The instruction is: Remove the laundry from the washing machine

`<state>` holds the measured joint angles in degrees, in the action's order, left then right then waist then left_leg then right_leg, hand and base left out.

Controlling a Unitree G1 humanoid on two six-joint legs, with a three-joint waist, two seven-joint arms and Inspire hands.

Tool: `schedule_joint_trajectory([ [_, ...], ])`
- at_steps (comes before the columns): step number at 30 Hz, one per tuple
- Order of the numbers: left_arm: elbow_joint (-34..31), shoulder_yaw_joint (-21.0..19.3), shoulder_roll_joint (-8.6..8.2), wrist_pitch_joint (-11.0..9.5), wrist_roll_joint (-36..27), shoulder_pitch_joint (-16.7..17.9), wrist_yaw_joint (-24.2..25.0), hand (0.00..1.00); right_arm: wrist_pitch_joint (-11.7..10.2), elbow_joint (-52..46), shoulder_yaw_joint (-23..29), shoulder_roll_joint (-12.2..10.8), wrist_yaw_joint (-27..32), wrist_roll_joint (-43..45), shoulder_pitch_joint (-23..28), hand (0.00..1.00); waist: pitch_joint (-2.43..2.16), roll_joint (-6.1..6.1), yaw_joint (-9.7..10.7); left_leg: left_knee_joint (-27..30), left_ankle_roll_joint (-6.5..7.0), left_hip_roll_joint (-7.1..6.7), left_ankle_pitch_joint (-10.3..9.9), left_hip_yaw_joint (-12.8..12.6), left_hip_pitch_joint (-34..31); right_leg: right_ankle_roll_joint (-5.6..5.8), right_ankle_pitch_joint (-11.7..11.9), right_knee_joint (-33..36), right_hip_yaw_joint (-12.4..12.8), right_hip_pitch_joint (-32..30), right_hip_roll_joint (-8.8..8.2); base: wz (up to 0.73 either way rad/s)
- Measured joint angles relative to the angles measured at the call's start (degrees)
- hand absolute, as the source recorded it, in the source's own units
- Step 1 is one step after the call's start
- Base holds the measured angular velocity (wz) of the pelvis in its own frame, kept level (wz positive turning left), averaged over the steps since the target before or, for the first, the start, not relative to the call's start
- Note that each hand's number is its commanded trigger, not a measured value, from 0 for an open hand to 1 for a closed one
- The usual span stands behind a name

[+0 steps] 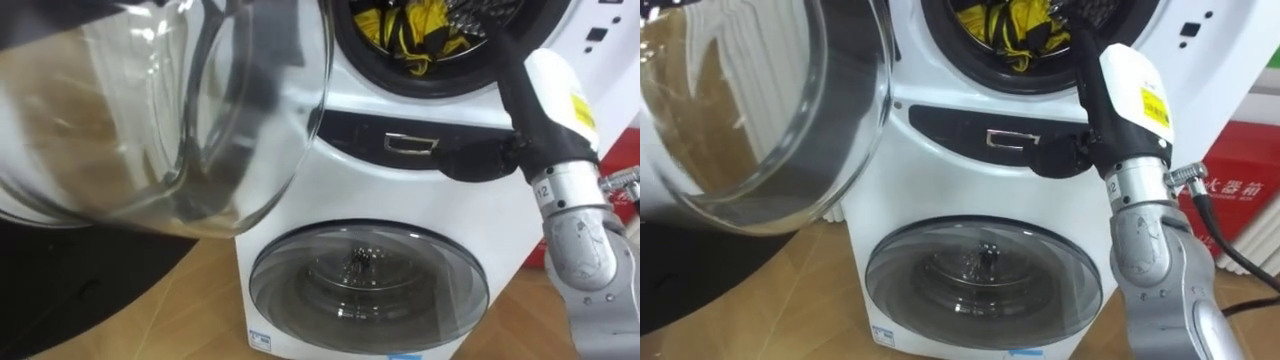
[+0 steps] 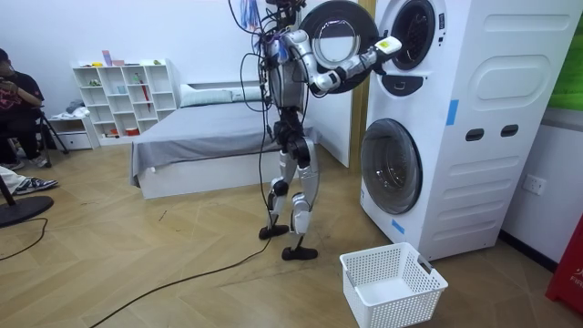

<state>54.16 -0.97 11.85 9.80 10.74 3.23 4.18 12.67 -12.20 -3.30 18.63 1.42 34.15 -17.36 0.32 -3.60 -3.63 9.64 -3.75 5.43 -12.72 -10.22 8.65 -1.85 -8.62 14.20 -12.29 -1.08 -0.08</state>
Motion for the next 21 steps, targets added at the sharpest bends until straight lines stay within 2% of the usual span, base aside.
schedule_joint_trajectory([
  [2,0.0,-0.1,0.21,0.2,0.0,0.0,0.0,0.00,0.0,0.3,0.0,0.0,-1.1,-0.1,-0.1,0.00,0.32,-0.69,0.0,1.3,-0.02,0.03,0.0,-0.1,-0.4,-0.21,-0.2,0.7,0.4,-0.3,-0.06,-0.04],
  [3,0.0,-0.4,0.53,0.3,0.0,0.1,-0.1,0.00,-0.1,0.2,0.0,-0.4,-2.1,-0.1,-0.1,0.00,0.40,-1.40,-0.6,3.6,-0.06,0.16,-0.2,-0.2,-1.5,-0.46,-0.4,1.1,0.8,-0.6,-0.10,-0.13],
  [4,0.0,-0.6,0.64,0.3,0.0,0.2,-0.1,0.00,-0.1,0.2,0.0,-0.4,-2.4,-0.1,-0.1,0.00,0.39,-1.58,-1.2,5.9,-0.06,0.41,-0.6,-0.3,-2.4,-0.69,-0.6,1.7,0.9,-1.1,-0.09,-0.28],
  [5,0.4,-0.6,0.91,0.3,0.0,0.2,-0.3,0.00,-0.2,0.3,-0.1,-0.4,-2.6,-0.1,-0.1,0.00,0.45,-1.57,-2.3,12.4,-0.13,1.55,-2.1,-0.2,-4.7,-1.35,-1.3,3.1,0.9,-1.4,0.34,-0.44],
  [6,1.0,-1.1,1.62,0.3,-0.2,0.4,-0.3,0.00,-1.2,1.2,-0.3,-0.4,-2.6,-0.1,-0.2,0.00,0.67,-1.20,-3.8,22.1,0.00,3.10,-2.7,0.5,-8.3,-2.16,-2.6,5.3,0.9,-1.5,0.86,-0.46],
  [7,0.8,-1.5,1.88,0.1,-0.8,0.6,-0.4,0.00,-1.7,1.6,-0.3,-0.2,-2.6,-0.1,-0.3,0.00,0.67,-0.98,-4.3,26.3,0.00,3.83,-2.7,1.2,-10.0,-2.59,-3.1,6.2,0.9,-1.6,1.18,-0.43],
  [8,0.4,-2.3,2.54,-0.3,-1.6,0.7,-0.4,0.00,-2.3,2.6,-0.3,-0.1,-2.5,-0.1,-1.1,0.00,0.81,-0.28,-4.7,35.6,0.58,5.82,-1.7,2.7,-14.3,-3.56,-5.1,8.6,1.2,-2.1,1.90,-0.23],
  [9,0.2,-2.3,3.30,-0.4,-1.6,1.0,-0.9,0.00,-2.7,3.2,-0.4,-0.1,-2.1,-0.1,-1.5,0.00,1.05,0.41,-5.1,42.9,1.34,7.15,0.4,4.7,-17.6,-4.43,-6.9,10.8,1.2,-1.9,2.89,-0.13],
  [10,0.3,-2.3,3.62,-0.4,-1.5,1.6,-1.3,0.00,-3.1,3.5,-0.6,-0.2,-1.8,-0.1,-1.5,0.00,1.02,0.52,-5.0,45.5,1.77,7.27,1.6,5.8,-18.9,-4.74,-7.7,11.5,1.4,-1.7,3.27,0.11],
  [11,0.3,-2.2,4.00,-0.4,-1.6,2.9,-1.4,0.00,-3.5,4.6,-0.7,-0.1,-0.9,-0.1,-1.5,0.00,0.88,0.23,-4.4,48.0,2.06,6.59,1.4,6.3,-21.0,-5.50,-9.3,12.9,1.5,-1.3,3.31,0.15],
  [12,0.3,-1.8,3.86,-0.4,-1.3,4.0,-1.3,0.00,-3.3,5.6,-0.6,-0.1,-0.4,-0.1,-1.5,0.00,0.83,0.22,-4.5,47.7,2.29,5.10,0.3,5.6,-23.5,-5.88,-10.3,13.8,1.5,-0.9,2.96,0.12],
  [13,0.4,-1.6,3.75,-0.4,-1.1,4.5,-1.3,0.00,-3.4,5.9,-0.6,-0.1,-0.3,-0.1,-1.5,0.00,0.80,0.15,-4.6,46.7,2.41,4.18,-0.2,5.7,-24.8,-5.89,-10.5,13.9,1.5,-0.5,2.93,-0.06],
  [14,0.6,-1.4,3.75,-0.3,-0.8,5.5,-1.3,0.00,-3.8,7.3,-0.6,0.0,-0.3,-0.2,-1.5,0.00,0.93,0.37,-4.8,42.6,2.26,2.01,-0.3,5.5,-26.9,-6.11,-10.9,13.7,1.4,0.4,2.75,-0.13],
  [15,0.6,-1.4,3.80,-0.3,0.1,6.4,-1.3,0.00,-3.9,8.2,-0.6,0.3,-0.3,-0.4,-1.5,0.00,0.83,0.21,-5.2,36.2,2.13,0.23,-0.1,5.0,-28.5,-6.18,-11.5,13.5,1.0,1.0,2.58,-0.13],
  [16,0.6,-1.4,3.87,-0.3,0.3,6.8,-1.3,0.00,-3.9,8.4,-0.6,0.4,-0.3,-0.7,-1.5,0.00,0.80,0.22,-5.4,31.9,2.24,-0.53,0.2,4.6,-28.7,-6.08,-12.0,13.5,1.0,1.3,2.57,-0.04],
  [17,0.6,-1.4,3.95,-0.4,0.9,7.8,-1.3,0.00,-3.9,8.5,-0.6,0.5,-0.3,-1.0,-1.5,0.00,0.65,0.86,-5.5,22.9,1.90,-1.77,1.4,4.0,-29.0,-5.93,-12.9,13.6,1.0,1.9,2.65,-0.03],
  [18,0.6,-1.5,4.24,-0.4,1.3,8.7,-1.2,0.00,-4.0,8.5,-0.8,0.4,-0.1,-0.8,-1.3,0.00,0.29,0.35,-5.7,17.8,3.47,-3.16,5.7,4.4,-28.9,-5.35,-13.7,13.6,1.4,2.7,2.34,0.00],
  [19,0.6,-1.5,4.45,-0.4,1.4,9.3,-1.1,0.00,-4.0,8.0,-1.0,0.3,0.4,-0.6,-0.7,0.00,-0.04,0.01,-5.6,16.2,3.74,-3.73,7.4,4.5,-28.7,-5.16,-14.0,13.4,1.5,3.1,2.08,-0.05],
  [20,0.5,-1.5,4.47,-0.4,1.5,10.5,-0.9,0.00,-5.5,4.9,-1.2,0.3,1.3,-0.6,1.1,0.00,-0.12,-0.30,-4.4,14.9,5.20,-4.57,9.8,4.3,-27.9,-4.67,-14.7,13.4,2.1,3.6,1.60,-0.18],
  [21,0.5,-1.5,4.32,-0.4,1.5,11.1,-0.1,0.00,-7.4,3.2,-1.4,0.8,1.5,-1.2,1.8,0.00,-0.09,-0.44,-3.6,14.4,5.97,-5.93,10.2,4.2,-26.8,-4.15,-15.3,13.5,3.2,4.2,0.91,-0.32],
])
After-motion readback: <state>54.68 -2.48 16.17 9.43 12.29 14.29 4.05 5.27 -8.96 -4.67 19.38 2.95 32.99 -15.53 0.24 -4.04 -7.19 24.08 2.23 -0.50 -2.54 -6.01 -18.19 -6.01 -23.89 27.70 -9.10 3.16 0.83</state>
